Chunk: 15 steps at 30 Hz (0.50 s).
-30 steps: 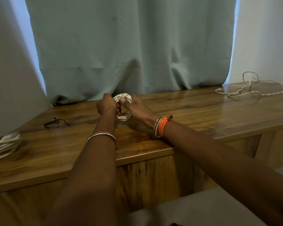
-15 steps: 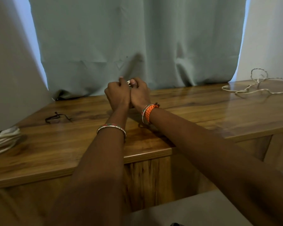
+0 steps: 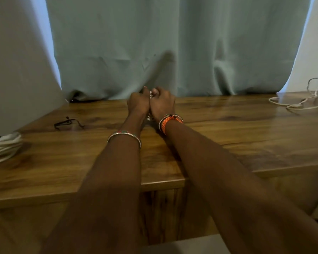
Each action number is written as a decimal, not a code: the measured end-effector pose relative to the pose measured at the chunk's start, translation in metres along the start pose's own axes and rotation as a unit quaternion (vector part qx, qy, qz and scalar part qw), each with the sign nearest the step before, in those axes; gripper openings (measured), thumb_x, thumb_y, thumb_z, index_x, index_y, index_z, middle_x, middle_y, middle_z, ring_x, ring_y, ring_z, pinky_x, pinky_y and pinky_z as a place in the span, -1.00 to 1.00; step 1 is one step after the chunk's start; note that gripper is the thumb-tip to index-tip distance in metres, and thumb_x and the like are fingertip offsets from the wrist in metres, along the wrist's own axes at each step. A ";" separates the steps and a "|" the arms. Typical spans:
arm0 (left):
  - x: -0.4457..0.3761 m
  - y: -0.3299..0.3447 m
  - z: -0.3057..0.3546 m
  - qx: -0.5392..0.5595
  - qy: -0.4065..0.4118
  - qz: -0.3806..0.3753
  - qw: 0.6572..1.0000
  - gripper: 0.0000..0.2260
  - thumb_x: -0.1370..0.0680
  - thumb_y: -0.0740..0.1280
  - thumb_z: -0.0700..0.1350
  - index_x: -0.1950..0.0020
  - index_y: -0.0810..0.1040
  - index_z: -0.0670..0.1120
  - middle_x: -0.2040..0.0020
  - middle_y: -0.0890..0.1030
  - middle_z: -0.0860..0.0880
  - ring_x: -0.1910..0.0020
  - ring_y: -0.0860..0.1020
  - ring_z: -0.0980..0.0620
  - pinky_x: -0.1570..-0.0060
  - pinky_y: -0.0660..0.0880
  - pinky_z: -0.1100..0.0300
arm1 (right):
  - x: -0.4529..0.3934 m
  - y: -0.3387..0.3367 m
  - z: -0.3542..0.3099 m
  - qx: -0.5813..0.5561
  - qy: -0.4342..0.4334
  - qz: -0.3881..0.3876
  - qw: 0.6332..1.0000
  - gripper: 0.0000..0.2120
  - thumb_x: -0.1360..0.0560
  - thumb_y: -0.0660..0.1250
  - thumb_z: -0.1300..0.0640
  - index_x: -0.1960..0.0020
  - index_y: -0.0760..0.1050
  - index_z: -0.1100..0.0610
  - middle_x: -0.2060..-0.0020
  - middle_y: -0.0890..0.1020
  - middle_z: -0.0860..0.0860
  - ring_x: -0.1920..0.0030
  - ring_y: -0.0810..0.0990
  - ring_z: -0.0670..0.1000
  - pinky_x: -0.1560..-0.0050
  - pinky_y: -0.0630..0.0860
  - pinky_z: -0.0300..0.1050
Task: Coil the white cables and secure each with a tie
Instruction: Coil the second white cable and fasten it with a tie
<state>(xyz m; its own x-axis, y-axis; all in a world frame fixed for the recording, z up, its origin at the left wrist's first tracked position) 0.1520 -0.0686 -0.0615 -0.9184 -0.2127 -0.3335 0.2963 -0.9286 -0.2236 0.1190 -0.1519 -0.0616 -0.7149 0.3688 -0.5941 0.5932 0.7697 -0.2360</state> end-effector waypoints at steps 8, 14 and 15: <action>0.027 -0.023 -0.004 0.038 -0.058 0.085 0.994 -0.61 -0.52 0.23 0.03 -0.10 0.56 -0.28 -0.13 0.59 -0.25 -0.11 0.53 -0.20 0.08 0.39 0.16 | 0.019 0.000 -0.010 -0.030 -0.034 -0.068 0.997 -0.80 -0.57 0.14 0.24 0.13 0.50 0.25 0.24 0.57 0.17 0.24 0.40 0.07 0.33 0.15 -0.21; 0.025 -0.028 -0.006 0.095 -0.100 0.111 0.984 -0.62 -0.56 0.17 0.04 -0.10 0.55 -0.25 -0.10 0.58 -0.20 -0.08 0.52 -0.16 0.11 0.33 0.15 | 0.020 0.007 -0.013 -0.039 -0.061 -0.087 0.994 -0.79 -0.59 0.12 0.23 0.14 0.49 0.20 0.27 0.53 0.06 0.23 0.46 0.06 0.29 0.22 -0.20; 0.025 -0.028 -0.005 0.098 -0.097 0.111 0.984 -0.64 -0.55 0.18 0.04 -0.06 0.55 -0.24 -0.05 0.58 -0.20 -0.04 0.53 -0.15 0.14 0.33 0.16 | 0.019 0.007 -0.013 -0.046 -0.058 -0.083 0.994 -0.78 -0.59 0.12 0.22 0.13 0.49 0.22 0.27 0.54 0.07 0.23 0.47 0.07 0.27 0.24 -0.17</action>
<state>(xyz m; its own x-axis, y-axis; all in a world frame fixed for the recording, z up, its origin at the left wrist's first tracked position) 0.1224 -0.0463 -0.0680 -0.8751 -0.4537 -0.1682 0.4567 -0.8893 0.0231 0.1046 -0.1322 -0.0645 -0.7490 0.1750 -0.6390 0.4314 0.8608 -0.2700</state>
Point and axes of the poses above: each hand's wrist, its own x-axis away from the middle knuckle, its own y-axis out of the palm, z = x × y, the point moved 4 cm from there along -x, towards the middle knuckle
